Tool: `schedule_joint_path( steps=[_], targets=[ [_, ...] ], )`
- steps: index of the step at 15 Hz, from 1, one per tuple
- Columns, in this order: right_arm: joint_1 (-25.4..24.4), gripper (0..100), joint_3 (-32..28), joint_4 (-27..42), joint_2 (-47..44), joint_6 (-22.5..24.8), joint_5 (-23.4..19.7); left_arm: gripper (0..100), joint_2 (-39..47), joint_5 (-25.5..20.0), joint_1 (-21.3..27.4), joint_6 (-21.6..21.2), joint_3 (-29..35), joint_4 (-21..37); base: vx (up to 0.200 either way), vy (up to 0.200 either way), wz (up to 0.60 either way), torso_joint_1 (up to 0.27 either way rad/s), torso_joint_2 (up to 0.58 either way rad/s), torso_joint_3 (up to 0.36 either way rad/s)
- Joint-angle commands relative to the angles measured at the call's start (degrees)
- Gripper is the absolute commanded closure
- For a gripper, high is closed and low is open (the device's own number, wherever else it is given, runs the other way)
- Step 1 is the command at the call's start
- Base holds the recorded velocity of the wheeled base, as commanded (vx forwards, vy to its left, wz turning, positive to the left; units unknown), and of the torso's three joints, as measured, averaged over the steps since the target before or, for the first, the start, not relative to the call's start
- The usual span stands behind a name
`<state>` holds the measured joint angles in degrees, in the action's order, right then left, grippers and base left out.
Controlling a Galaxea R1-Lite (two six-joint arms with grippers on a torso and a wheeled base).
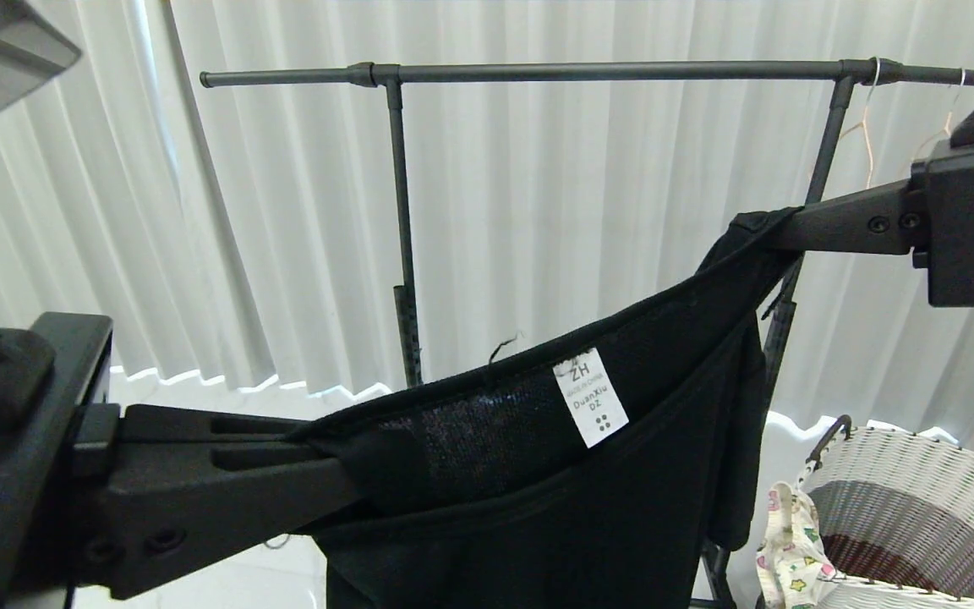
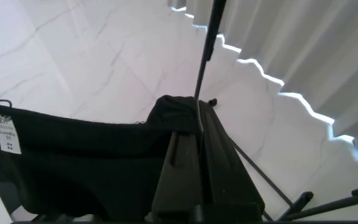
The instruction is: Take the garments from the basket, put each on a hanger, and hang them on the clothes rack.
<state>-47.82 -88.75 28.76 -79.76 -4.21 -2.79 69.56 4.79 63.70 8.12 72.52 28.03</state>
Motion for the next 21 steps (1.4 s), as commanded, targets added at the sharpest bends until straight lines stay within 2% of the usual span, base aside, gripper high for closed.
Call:
schedule_joint_path(
  steps=[1, 3, 6, 14, 15, 21],
  targets=[
    [1.2, 100, 0.0, 2.4, 2.9, 0.0, 0.1, 100, 1.1, 0.0, -1.2, -0.4, 0.6, 0.0, 0.000, 0.000, 0.00, 0.000, 0.00, 0.000],
    [1.7, 100, -0.2, 6.4, 5.4, -0.1, 0.1, 100, 4.0, 0.0, -6.7, -4.2, 4.2, -0.1, 0.000, 0.000, 0.00, 0.000, 0.00, 0.000],
    [0.9, 100, -0.1, 10.6, 7.4, 0.1, 0.0, 100, 8.7, -0.3, -12.4, -6.0, 9.3, -0.1, 0.000, 0.000, 0.00, 0.000, 0.00, 0.000],
    [0.3, 100, 1.1, 11.0, 7.5, 0.3, 0.1, 100, 8.9, -0.3, -12.7, -5.9, 8.2, -0.2, 0.000, 0.000, 0.00, 0.000, 0.00, 0.000],
    [0.3, 0, 1.1, 11.0, 7.5, 0.3, 0.1, 100, 9.0, -0.3, -12.7, -5.9, 8.2, -0.2, 0.000, 0.000, 0.00, 0.000, 0.00, 0.000],
    [1.2, 0, 3.0, 11.9, 9.5, 0.5, 1.7, 100, 9.6, 0.2, -13.3, -5.7, 7.4, -0.2, 0.000, 0.000, 0.00, 0.000, 0.00, 0.000]
  ],
)
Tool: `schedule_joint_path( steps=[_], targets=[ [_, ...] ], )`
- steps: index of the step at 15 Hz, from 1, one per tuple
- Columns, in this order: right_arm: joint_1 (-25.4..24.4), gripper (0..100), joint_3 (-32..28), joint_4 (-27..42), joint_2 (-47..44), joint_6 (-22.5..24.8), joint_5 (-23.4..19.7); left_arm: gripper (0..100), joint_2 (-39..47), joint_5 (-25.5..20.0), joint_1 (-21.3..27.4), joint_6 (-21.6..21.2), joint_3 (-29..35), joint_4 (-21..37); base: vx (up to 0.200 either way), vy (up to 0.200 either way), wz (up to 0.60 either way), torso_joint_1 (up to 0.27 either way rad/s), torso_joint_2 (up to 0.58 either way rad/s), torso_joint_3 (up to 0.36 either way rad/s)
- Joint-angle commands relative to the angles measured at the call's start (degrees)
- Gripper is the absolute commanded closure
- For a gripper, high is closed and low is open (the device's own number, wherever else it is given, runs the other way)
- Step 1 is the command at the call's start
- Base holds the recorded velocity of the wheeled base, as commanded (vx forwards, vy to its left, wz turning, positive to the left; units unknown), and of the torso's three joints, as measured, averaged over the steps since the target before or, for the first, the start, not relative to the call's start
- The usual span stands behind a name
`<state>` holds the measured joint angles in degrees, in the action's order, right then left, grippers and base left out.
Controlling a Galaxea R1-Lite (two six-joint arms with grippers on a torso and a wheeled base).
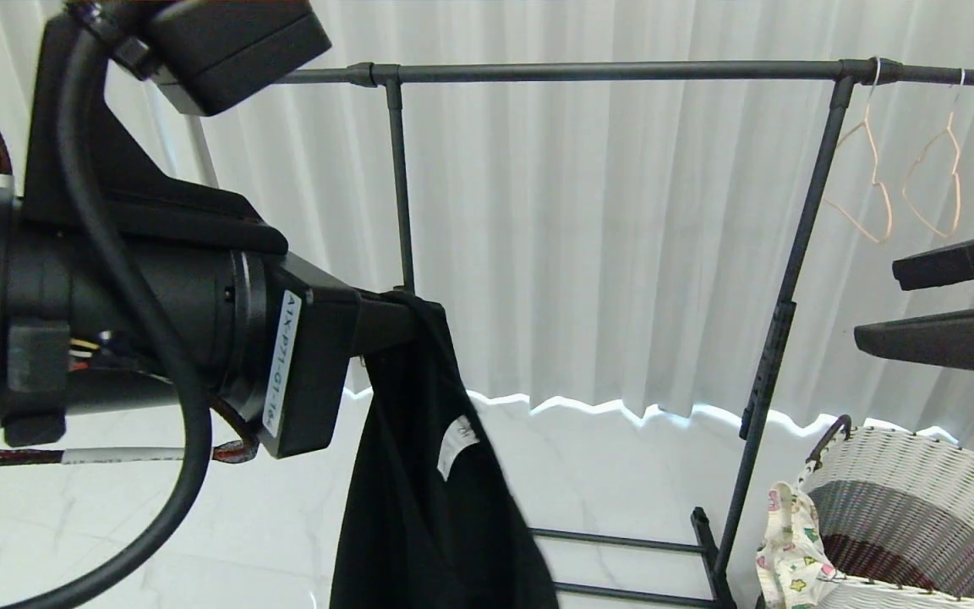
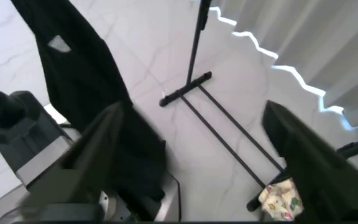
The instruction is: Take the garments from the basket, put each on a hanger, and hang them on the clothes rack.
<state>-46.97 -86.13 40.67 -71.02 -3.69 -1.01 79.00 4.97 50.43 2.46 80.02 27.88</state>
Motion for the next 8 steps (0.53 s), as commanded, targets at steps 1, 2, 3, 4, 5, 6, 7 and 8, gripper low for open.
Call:
schedule_joint_path(
  steps=[1, 2, 3, 4, 5, 6, 7, 8],
  targets=[
    [1.6, 0, 0.3, 1.6, 1.1, 0.1, 1.5, 100, 0.1, 0.1, -0.2, -0.1, -0.1, 0.0, 0.000, 0.000, 0.00, 0.000, 0.00, 0.000],
    [5.5, 0, 0.2, 6.6, 1.9, 0.4, 5.8, 100, -0.1, 0.1, -2.1, -0.4, -0.2, 0.1, 0.000, 0.000, 0.00, 0.000, 0.00, 0.000],
    [9.2, 0, 0.3, 9.6, 2.2, 0.8, 9.6, 100, -0.2, 0.2, -3.8, -0.4, -0.2, 0.1, 0.000, 0.000, 0.00, 0.000, 0.00, 0.000],
    [13.8, 0, 0.3, 12.7, 2.3, 1.5, 13.4, 100, -0.5, 0.2, -5.7, -0.4, -0.5, 0.1, 0.000, 0.000, 0.00, 0.000, 0.00, 0.000],
    [18.1, 0, 0.5, 14.5, 2.5, 2.3, 15.8, 100, -0.8, 0.7, -7.8, -0.5, -1.4, 0.1, 0.000, 0.000, 0.00, 0.000, 0.00, 0.000],
    [23.2, 0, 1.2, 15.1, 3.0, 3.3, 16.4, 100, -0.9, 3.0, -10.3, -0.8, -2.8, 0.0, 0.000, 0.000, 0.00, 0.000, 0.00, 0.000],
    [27.8, 0, 2.2, 15.1, 3.4, 5.0, 16.4, 100, -1.4, 6.3, -11.8, -0.8, -4.2, -0.7, 0.000, 0.000, 0.00, 0.000, 0.00, 0.000],
    [31.4, 0, 3.1, 15.1, 3.8, 6.8, 16.3, 100, -1.5, 9.0, -12.6, -0.8, -5.0, -1.4, 0.000, 0.000, 0.00, 0.000, 0.00, 0.000]
  ],
)
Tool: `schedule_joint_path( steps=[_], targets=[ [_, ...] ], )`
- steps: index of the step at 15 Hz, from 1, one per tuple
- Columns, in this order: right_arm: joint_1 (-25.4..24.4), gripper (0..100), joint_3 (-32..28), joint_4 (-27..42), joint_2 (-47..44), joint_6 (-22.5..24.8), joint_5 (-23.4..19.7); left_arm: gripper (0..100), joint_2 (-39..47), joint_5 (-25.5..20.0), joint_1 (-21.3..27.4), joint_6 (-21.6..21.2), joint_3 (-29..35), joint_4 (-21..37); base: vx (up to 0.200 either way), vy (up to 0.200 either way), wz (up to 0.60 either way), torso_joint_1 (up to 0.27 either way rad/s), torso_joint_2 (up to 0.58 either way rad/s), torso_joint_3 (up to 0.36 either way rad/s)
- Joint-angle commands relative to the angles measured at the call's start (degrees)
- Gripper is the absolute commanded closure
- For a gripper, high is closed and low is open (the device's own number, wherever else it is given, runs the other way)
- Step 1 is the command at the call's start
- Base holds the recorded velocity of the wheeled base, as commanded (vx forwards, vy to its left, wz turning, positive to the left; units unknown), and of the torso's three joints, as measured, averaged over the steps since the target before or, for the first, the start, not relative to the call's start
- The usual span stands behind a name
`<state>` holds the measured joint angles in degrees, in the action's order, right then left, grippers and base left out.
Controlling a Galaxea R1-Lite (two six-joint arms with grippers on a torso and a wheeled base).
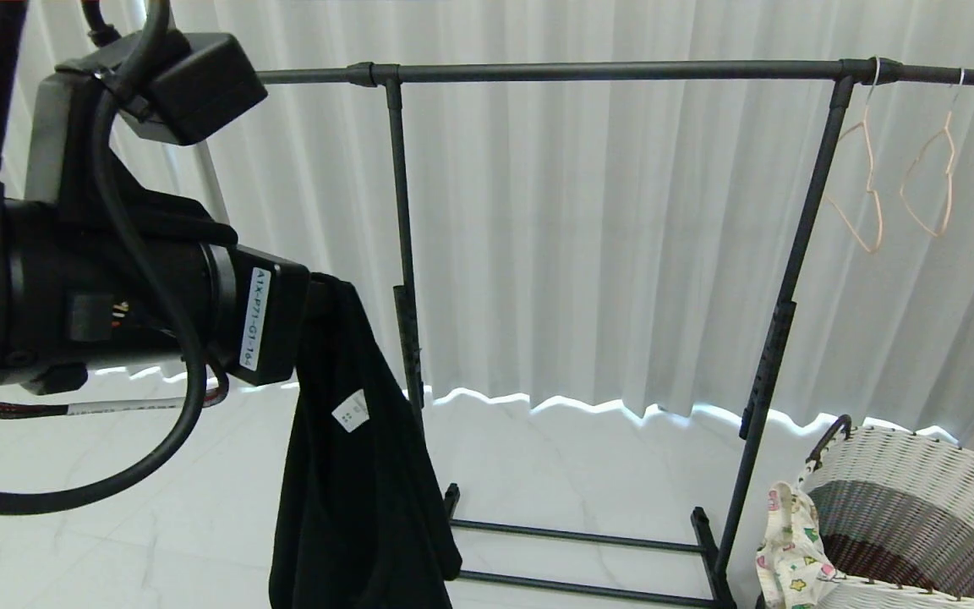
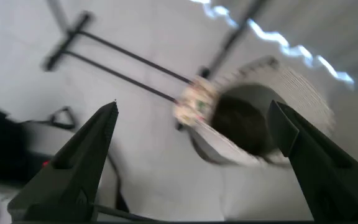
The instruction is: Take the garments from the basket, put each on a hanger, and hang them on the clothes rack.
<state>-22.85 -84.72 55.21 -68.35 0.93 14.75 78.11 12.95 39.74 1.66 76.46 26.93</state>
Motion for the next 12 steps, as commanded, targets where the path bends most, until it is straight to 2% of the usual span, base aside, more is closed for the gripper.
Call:
schedule_joint_path(
  steps=[1, 2, 7, 12],
  targets=[
    [9.7, 0, 2.7, 0.5, 1.5, 3.7, 0.6, 100, -0.7, 4.0, -2.7, 0.2, -2.1, -1.1, 0.000, 0.000, 0.00, 0.000, 0.00, 0.000],
    [11.0, 0, 3.9, 0.4, 2.1, 4.8, 0.6, 100, -1.0, 5.4, -2.9, 0.4, -2.5, -1.3, 0.000, 0.000, 0.00, 0.000, 0.00, 0.000],
    [11.2, 0, 6.1, 0.0, 3.9, 5.1, 0.5, 100, -2.4, 5.2, -3.4, 0.4, -4.5, -1.5, 0.000, 0.000, 0.00, 0.000, 0.00, 0.000],
    [11.2, 0, 6.2, 0.0, 4.2, 4.9, 0.5, 100, -3.0, 3.7, -3.2, 0.2, -4.3, -1.5, 0.000, -0.200, 0.00, -0.001, 0.00, 0.002]
  ],
)
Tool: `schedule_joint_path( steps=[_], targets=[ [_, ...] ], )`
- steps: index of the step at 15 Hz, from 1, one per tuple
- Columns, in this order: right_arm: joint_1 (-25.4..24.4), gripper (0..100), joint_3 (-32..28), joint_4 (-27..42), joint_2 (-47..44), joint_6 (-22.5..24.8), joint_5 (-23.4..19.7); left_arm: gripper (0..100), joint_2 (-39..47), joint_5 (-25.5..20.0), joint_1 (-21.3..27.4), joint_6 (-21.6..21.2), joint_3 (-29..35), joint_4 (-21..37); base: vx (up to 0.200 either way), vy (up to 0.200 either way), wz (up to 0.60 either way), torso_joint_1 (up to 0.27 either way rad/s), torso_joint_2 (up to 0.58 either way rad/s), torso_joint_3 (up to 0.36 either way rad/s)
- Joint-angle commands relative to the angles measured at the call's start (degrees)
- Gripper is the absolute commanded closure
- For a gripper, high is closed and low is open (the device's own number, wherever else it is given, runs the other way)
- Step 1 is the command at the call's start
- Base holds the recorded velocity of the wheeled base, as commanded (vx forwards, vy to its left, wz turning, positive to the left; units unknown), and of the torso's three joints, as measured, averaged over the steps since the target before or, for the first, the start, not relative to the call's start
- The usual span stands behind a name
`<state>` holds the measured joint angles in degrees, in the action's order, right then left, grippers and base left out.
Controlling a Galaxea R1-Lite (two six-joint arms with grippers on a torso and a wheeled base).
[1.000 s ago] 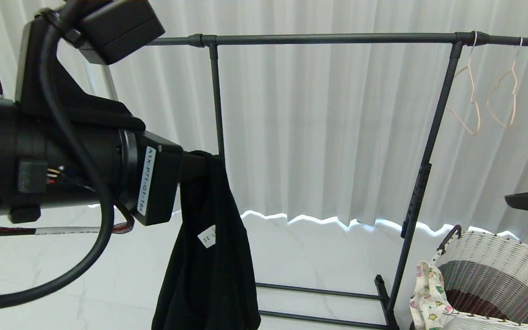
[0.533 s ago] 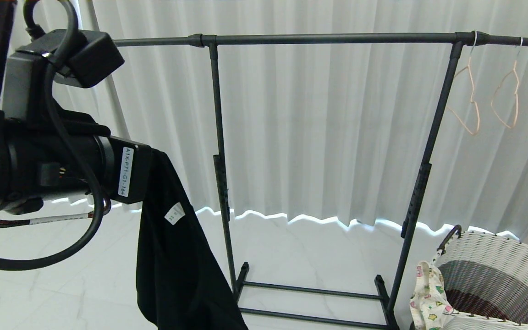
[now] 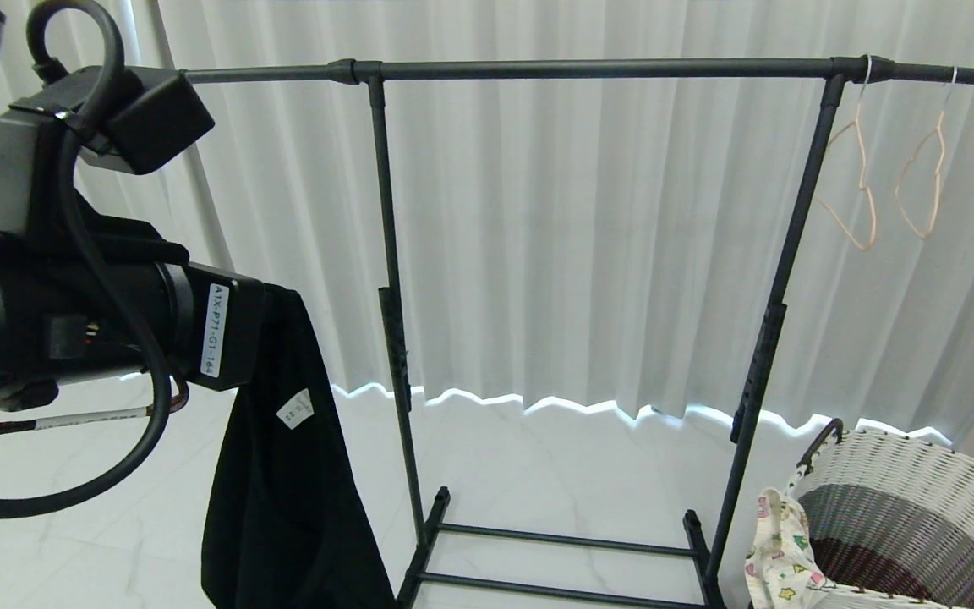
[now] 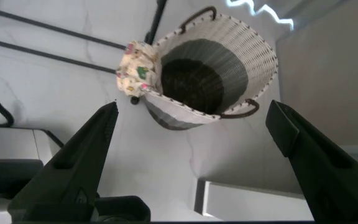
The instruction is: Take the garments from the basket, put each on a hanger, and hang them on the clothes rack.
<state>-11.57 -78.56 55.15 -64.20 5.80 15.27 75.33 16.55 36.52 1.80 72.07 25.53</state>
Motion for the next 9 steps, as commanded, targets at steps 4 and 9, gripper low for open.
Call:
schedule_joint_path(
  steps=[4, 9],
  targets=[
    [0.0, 0, 1.4, -2.1, -0.1, 0.1, 0.1, 100, -0.2, 0.1, -0.1, 0.0, -0.1, 0.0, 0.000, -0.200, 0.00, 0.005, 0.00, 0.006],
    [0.0, 0, 4.5, -8.0, 0.0, 0.2, 0.3, 100, -0.2, 0.3, -1.0, 0.0, -0.5, -0.1, 0.000, -0.080, 0.00, 0.003, 0.00, 0.002]
  ],
)
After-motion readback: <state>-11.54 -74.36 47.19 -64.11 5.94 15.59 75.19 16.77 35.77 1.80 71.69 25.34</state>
